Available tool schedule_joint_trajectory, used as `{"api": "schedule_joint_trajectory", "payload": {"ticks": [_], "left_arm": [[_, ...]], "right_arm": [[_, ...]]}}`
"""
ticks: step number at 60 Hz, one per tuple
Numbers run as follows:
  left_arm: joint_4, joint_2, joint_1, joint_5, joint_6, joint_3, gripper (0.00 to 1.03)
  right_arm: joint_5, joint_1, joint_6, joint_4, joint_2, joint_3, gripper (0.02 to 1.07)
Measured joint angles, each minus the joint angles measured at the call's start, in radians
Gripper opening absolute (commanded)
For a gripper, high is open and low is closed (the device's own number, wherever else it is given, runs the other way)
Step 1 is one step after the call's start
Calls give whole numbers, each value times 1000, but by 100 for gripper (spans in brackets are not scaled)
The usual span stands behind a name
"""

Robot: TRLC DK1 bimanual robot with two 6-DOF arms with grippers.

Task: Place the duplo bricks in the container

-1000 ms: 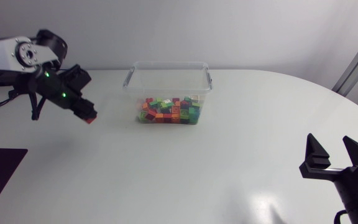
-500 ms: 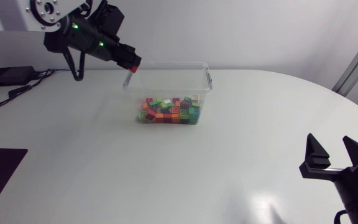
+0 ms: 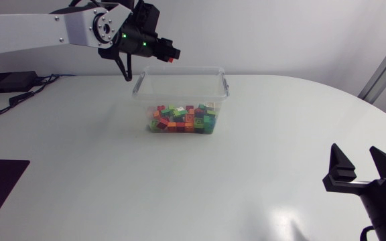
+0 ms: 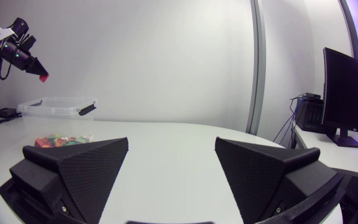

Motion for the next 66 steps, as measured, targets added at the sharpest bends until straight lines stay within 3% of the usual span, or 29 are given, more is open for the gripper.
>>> {"api": "schedule_joint_trajectory", "payload": {"ticks": [4, 6, 11, 14, 24, 29, 44, 56, 66], "left_arm": [[18, 31, -9, -3, 0, 26, 30], [21, 58, -13, -10, 0, 46, 38], [20, 114, -16, -16, 0, 85, 86], [20, 135, -16, -22, 0, 90, 98], [16, 145, 6, -32, 4, 79, 98], [34, 74, 45, -32, 4, 0, 98], [134, -289, 216, -33, 54, -297, 98], [272, -565, 396, -34, 84, -582, 98], [320, -735, 473, -35, 103, -779, 98]], "right_arm": [[0, 0, 0, 0, 0, 0, 103], [0, 0, 0, 0, 0, 0, 103], [0, 0, 0, 0, 0, 0, 103], [0, 0, 0, 0, 0, 0, 103], [0, 0, 0, 0, 0, 0, 103], [0, 0, 0, 0, 0, 0, 103], [0, 0, 0, 0, 0, 0, 103], [0, 0, 0, 0, 0, 0, 103], [0, 0, 0, 0, 0, 0, 103]]}}
